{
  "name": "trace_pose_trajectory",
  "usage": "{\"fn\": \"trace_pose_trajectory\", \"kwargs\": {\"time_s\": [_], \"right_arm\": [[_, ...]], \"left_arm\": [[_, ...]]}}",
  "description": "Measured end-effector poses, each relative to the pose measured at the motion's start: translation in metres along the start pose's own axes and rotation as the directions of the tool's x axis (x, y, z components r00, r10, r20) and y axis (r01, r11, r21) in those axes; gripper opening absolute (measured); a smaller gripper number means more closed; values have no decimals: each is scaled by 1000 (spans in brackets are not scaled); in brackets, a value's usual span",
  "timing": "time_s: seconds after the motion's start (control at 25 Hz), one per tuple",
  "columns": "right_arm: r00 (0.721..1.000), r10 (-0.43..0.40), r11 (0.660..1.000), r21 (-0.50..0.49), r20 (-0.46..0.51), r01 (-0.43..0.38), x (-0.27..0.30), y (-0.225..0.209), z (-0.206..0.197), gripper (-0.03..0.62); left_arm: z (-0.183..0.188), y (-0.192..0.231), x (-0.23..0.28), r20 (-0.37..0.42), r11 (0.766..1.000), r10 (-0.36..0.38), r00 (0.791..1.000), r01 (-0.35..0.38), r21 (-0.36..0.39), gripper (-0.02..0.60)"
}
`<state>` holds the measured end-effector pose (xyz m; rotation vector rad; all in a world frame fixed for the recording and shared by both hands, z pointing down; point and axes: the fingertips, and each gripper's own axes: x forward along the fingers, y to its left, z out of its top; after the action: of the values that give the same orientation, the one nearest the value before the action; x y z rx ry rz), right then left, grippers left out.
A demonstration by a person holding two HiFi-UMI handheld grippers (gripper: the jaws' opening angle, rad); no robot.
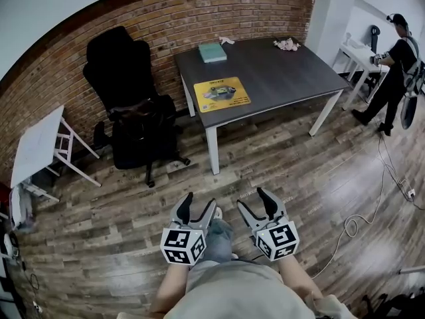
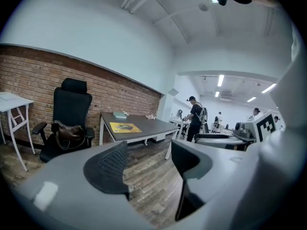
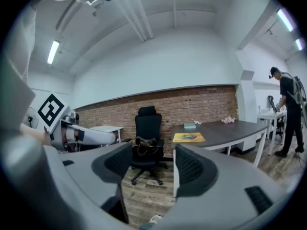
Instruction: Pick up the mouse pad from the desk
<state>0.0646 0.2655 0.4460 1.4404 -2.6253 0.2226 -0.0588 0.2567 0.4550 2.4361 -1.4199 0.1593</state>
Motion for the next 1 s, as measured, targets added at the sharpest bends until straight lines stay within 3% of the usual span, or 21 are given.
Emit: {"fn": "trace_pose_trajectory", "kwargs": {"time_s": [0.4,1.0], "right_arm": [[1000,-14,1000,24,-20,15,65,-60,9,308],[998,-59,998,11,-20,59,211,-129,62,307]], "left_arm": [[16,34,82,-33,1000,-22,999,22,4,279],[82,131,205,-57,999,-36,998,37,22,279]]}}
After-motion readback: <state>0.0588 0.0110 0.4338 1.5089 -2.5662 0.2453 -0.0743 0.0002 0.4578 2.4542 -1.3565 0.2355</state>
